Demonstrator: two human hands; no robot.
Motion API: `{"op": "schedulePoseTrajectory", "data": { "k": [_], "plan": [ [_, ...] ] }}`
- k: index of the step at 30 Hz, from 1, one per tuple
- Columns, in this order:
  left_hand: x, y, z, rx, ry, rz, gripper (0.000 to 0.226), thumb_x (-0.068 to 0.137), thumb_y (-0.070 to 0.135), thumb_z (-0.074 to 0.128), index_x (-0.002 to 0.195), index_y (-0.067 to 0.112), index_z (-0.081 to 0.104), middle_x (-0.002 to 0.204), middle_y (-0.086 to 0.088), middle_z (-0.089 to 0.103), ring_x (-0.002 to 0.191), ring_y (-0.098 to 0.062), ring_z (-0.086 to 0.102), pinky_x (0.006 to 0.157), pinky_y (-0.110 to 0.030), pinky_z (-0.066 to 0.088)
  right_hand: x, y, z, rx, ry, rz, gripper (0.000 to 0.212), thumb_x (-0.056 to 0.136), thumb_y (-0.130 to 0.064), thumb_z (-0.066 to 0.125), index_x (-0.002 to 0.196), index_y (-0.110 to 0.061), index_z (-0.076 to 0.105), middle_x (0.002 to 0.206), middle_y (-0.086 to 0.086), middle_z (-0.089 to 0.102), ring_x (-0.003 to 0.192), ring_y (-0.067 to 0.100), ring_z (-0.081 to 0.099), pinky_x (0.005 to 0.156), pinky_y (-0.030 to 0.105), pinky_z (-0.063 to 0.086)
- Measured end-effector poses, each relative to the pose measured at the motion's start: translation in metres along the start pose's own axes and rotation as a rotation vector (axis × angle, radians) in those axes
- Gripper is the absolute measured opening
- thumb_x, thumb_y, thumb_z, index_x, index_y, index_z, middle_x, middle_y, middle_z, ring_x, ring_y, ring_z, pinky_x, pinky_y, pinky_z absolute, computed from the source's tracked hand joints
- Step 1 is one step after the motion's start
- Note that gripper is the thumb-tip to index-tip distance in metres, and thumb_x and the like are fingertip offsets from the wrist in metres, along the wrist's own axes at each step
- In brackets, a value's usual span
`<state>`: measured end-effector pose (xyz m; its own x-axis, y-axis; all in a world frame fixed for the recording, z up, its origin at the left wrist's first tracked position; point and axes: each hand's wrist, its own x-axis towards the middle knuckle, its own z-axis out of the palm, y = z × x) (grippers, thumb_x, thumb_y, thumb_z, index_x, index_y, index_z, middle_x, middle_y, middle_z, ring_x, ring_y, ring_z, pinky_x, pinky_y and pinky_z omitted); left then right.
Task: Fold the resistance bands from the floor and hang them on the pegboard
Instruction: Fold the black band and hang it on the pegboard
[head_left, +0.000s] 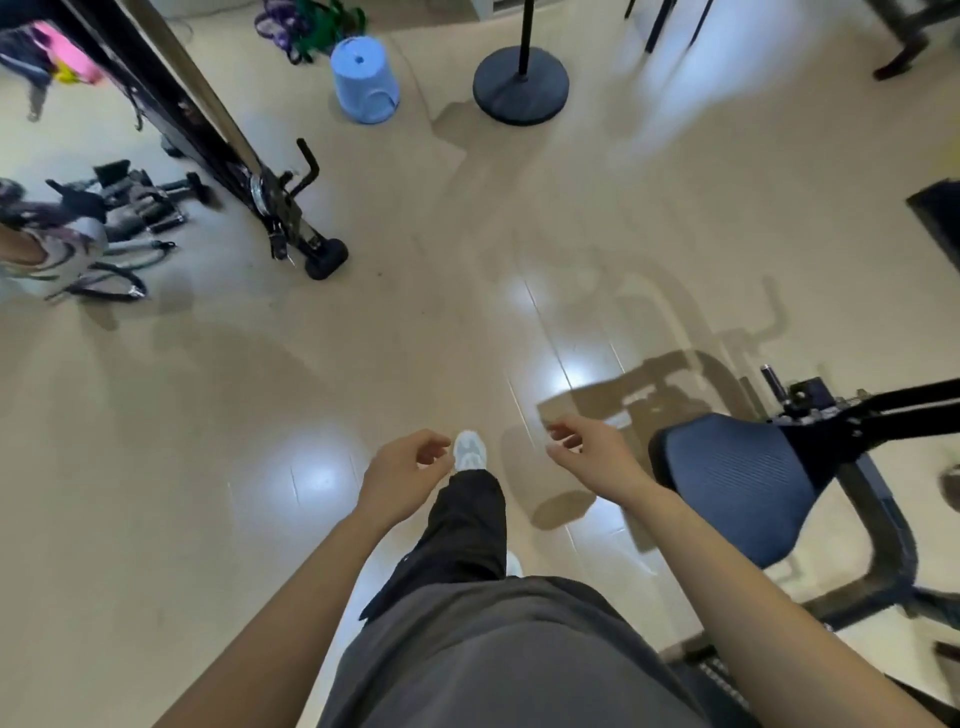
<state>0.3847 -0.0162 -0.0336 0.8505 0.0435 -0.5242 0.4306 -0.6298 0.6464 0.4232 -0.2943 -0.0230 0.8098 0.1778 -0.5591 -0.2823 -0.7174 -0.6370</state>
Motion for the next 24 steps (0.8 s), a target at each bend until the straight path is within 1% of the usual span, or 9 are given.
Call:
{"op": "schedulePoseTrajectory", "data": {
  "k": [5, 8, 10, 14, 17, 19, 22, 24],
  "plan": [
    [0.092, 0.035, -0.035, 0.030, -0.084, 0.054, 0.022, 0.094, 0.034, 0.065, 0.115, 0.031, 0.070, 0.098, 0.020, 0.068, 0.092, 0.000, 0.065, 0.091, -0.031, 0.055, 0.060, -0.043, -0.042, -0.093, 0.008, 0.047, 0.036, 0.094, -0.028, 0.063, 0.129, -0.021, 0.060, 0.113, -0.005, 0.064, 0.102, 0.013, 0.060, 0.090, 0.029, 0.050],
    [0.142, 0.057, -0.064, 0.097, -0.132, 0.117, 0.022, 0.094, 0.036, 0.065, 0.115, 0.031, 0.070, 0.102, 0.019, 0.070, 0.095, -0.004, 0.066, 0.089, -0.033, 0.055, 0.104, -0.067, -0.063, -0.127, -0.006, 0.068, 0.035, 0.093, -0.029, 0.063, 0.127, -0.024, 0.061, 0.109, -0.008, 0.064, 0.103, 0.013, 0.061, 0.093, 0.031, 0.051],
    [0.173, 0.072, -0.085, 0.148, -0.148, 0.146, 0.023, 0.094, 0.038, 0.064, 0.116, 0.033, 0.068, 0.106, 0.019, 0.070, 0.097, -0.004, 0.066, 0.087, -0.032, 0.054, 0.135, -0.086, -0.077, -0.144, -0.005, 0.071, 0.036, 0.091, -0.030, 0.063, 0.127, -0.025, 0.062, 0.110, -0.010, 0.065, 0.102, 0.011, 0.061, 0.095, 0.033, 0.051],
    [0.232, 0.100, -0.122, 0.170, -0.149, 0.175, 0.026, 0.095, 0.040, 0.063, 0.120, 0.031, 0.068, 0.109, 0.018, 0.069, 0.098, -0.004, 0.065, 0.087, -0.031, 0.055, 0.195, -0.119, -0.100, -0.147, 0.001, 0.058, 0.035, 0.093, -0.030, 0.064, 0.127, -0.026, 0.061, 0.113, -0.010, 0.064, 0.102, 0.010, 0.059, 0.090, 0.026, 0.047],
    [0.276, 0.116, -0.145, 0.201, -0.167, 0.200, 0.027, 0.094, 0.041, 0.064, 0.119, 0.031, 0.069, 0.106, 0.018, 0.068, 0.097, -0.004, 0.065, 0.088, -0.033, 0.055, 0.244, -0.139, -0.117, -0.130, 0.000, 0.039, 0.035, 0.092, -0.030, 0.065, 0.127, -0.026, 0.061, 0.113, -0.009, 0.064, 0.103, 0.011, 0.059, 0.088, 0.024, 0.044],
    [0.317, 0.127, -0.163, 0.226, -0.186, 0.190, 0.027, 0.094, 0.040, 0.064, 0.119, 0.031, 0.069, 0.106, 0.017, 0.069, 0.097, -0.005, 0.064, 0.089, -0.033, 0.055, 0.288, -0.153, -0.131, -0.119, -0.008, 0.020, 0.035, 0.092, -0.029, 0.065, 0.127, -0.025, 0.061, 0.115, -0.008, 0.064, 0.104, 0.012, 0.060, 0.089, 0.024, 0.045],
    [0.376, 0.149, -0.193, 0.284, -0.189, 0.164, 0.031, 0.095, 0.041, 0.063, 0.124, 0.030, 0.067, 0.114, 0.015, 0.069, 0.101, -0.006, 0.062, 0.090, -0.030, 0.053, 0.357, -0.174, -0.154, -0.136, -0.020, -0.026, 0.036, 0.093, -0.028, 0.064, 0.128, -0.026, 0.060, 0.118, -0.006, 0.065, 0.105, 0.011, 0.060, 0.089, 0.023, 0.044],
    [0.411, 0.165, -0.213, 0.309, -0.181, 0.138, 0.033, 0.096, 0.041, 0.062, 0.127, 0.030, 0.064, 0.118, 0.015, 0.068, 0.104, -0.006, 0.061, 0.092, -0.029, 0.052, 0.399, -0.192, -0.169, -0.177, -0.050, -0.057, 0.036, 0.094, -0.028, 0.063, 0.130, -0.025, 0.059, 0.123, -0.006, 0.064, 0.108, 0.012, 0.059, 0.092, 0.023, 0.044]
  ]
}}
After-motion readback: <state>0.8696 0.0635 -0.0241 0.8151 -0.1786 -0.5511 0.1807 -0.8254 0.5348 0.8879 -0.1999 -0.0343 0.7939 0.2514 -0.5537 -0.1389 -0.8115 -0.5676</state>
